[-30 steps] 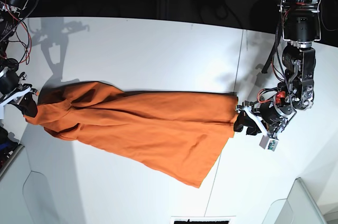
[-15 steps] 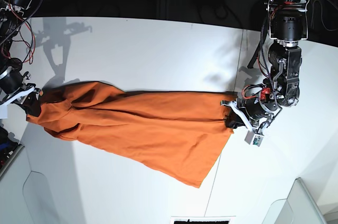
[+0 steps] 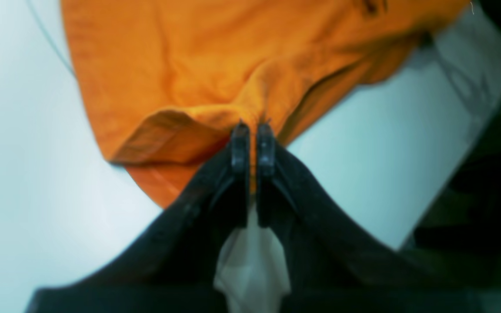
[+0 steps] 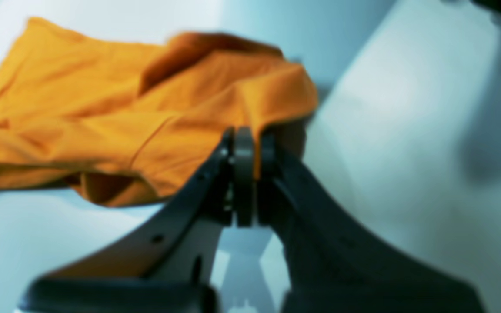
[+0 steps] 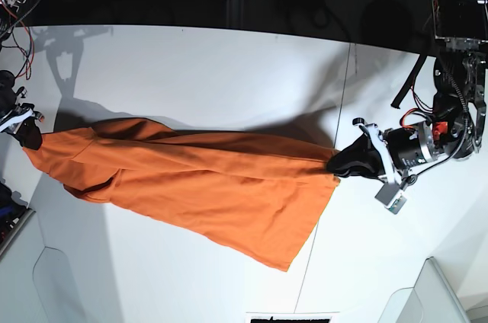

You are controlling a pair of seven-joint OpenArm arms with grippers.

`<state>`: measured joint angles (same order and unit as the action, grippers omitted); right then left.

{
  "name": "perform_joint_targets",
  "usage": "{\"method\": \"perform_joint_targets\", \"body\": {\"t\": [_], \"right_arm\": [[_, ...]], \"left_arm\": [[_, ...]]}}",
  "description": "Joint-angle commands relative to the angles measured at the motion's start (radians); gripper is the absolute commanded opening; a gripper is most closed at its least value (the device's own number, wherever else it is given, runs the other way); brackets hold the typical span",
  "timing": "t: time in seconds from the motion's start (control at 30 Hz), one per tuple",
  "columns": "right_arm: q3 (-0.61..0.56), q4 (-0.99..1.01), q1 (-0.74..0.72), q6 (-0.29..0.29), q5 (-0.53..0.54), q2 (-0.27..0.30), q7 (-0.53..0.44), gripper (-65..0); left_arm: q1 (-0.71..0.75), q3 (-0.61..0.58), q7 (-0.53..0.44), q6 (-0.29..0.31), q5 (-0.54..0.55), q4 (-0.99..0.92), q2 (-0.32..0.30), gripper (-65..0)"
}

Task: Layout the t-shirt on the table in an organized manner, then fold the t-shirt properly
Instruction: 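Release and regrasp the shirt edge with the left gripper, pulling outward, then drag the shirt edge with the left gripper, then release it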

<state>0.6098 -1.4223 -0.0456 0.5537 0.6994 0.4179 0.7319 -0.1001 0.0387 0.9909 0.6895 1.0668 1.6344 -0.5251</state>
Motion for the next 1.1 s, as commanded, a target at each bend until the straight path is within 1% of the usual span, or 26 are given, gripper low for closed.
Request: {"method": "perform_joint_targets", "body": {"t": [0.0, 0.1, 0.13, 0.2, 0.33, 0.47, 0.63, 0.67, 0.7, 0.77, 0.8, 0.83, 0.97, 1.07], "right_arm": [[0.022, -0.018, 0.004, 0.005, 0.027, 0.024, -0.016, -65.0], [0.056, -0.018, 0.061, 0.006, 0.067, 0.034, -0.016, -65.0], [0.069, -0.019, 0.082, 0.021, 0.088, 0.036, -0.016, -65.0], [0.101, -0.023, 0.124, 0.03, 0.117, 0.036, -0.003, -65.0], [0.163, -0.034, 0.198, 0.03, 0.197, 0.036, 0.033, -65.0], [0.196, -0.049, 0.28, 0.031, 0.226, 0.036, 0.036, -65.0], [0.196, -0.051, 0.358, 0.03, 0.228, 0.027, 0.045, -65.0], [0.196, -0.051, 0.364, 0.029, 0.228, 0.027, 0.05, -65.0], [0.196, -0.051, 0.372, 0.029, 0.225, 0.028, 0.051, -60.5], [0.196, -0.051, 0.376, 0.027, 0.224, 0.028, 0.051, -47.5], [0.196, -0.051, 0.376, 0.027, 0.224, 0.028, 0.05, -43.0], [0.196, -0.052, 0.373, 0.027, 0.225, 0.028, 0.049, -40.7], [0.231, -0.063, 0.346, 0.027, 0.227, 0.028, 0.046, -40.4], [0.29, -0.088, 0.303, 0.026, 0.229, 0.028, 0.024, -40.4]], "left_arm": [[0.008, 0.008, -0.019, 0.009, 0.03, 0.049, -0.03, -65.0], [0.105, 0.008, -0.014, 0.009, 0.03, 0.151, -0.065, -65.0], [0.137, 0.008, -0.013, 0.009, 0.029, 0.182, -0.074, -65.0], [0.203, 0.008, -0.013, 0.009, 0.029, 0.235, -0.093, -65.0], [0.292, 0.009, -0.006, 0.009, 0.019, 0.274, -0.124, -65.0], [0.334, 0.008, -0.006, 0.009, -0.01, 0.274, -0.126, -65.0], [0.376, 0.008, -0.006, 0.009, -0.033, 0.262, -0.126, -65.0], [0.383, 0.008, -0.006, 0.009, -0.039, 0.259, -0.126, -61.4], [0.387, 0.008, -0.006, 0.009, -0.04, 0.256, -0.126, -56.0], [0.396, 0.008, -0.006, 0.009, -0.039, 0.254, -0.126, -46.8], [0.399, 0.008, -0.007, 0.009, -0.038, 0.254, -0.126, -43.9], [0.4, 0.008, -0.006, 0.009, -0.034, 0.254, -0.126, -42.5], [0.399, 0.023, -0.007, 0.009, -0.011, 0.256, -0.126, -42.4], [0.399, 0.084, -0.011, 0.009, 0.025, 0.258, -0.126, -42.5]]}}
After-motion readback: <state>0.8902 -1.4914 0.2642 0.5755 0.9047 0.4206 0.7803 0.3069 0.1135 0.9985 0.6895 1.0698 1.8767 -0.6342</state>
